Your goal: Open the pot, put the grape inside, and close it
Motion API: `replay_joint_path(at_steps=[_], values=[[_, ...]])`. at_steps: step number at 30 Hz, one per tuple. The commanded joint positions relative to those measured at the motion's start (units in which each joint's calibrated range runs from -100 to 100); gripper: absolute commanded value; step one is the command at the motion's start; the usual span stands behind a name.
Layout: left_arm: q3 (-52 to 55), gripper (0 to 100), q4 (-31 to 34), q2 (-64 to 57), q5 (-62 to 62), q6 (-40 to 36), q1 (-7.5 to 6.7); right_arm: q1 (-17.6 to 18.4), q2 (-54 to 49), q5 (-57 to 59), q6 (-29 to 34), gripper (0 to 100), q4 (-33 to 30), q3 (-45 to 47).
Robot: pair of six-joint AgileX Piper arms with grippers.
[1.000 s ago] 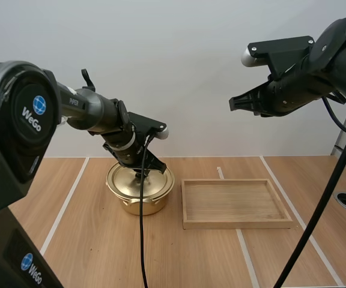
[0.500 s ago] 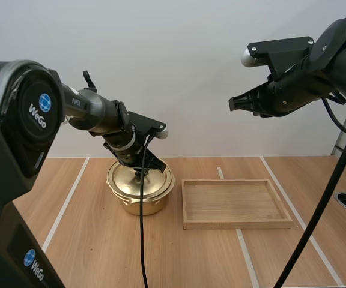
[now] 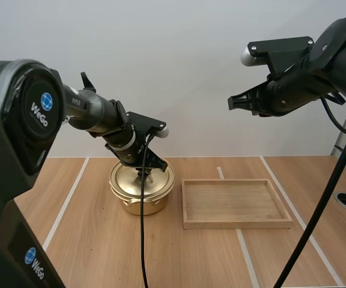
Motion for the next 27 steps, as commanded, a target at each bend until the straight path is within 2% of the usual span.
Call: replay_joint_path(at_steps=[1,27], values=[[0.3,0,-1.5,1.0,5.0,0.6,-0.31,-0.2,-0.8,0.3,-0.4,0,0.6,0.1],[-1.2,0,-1.0,-2.3,15.5,-0.5,-0.31,-0.2,-0.8,-0.4,-0.4,0,0.6,0.1]])
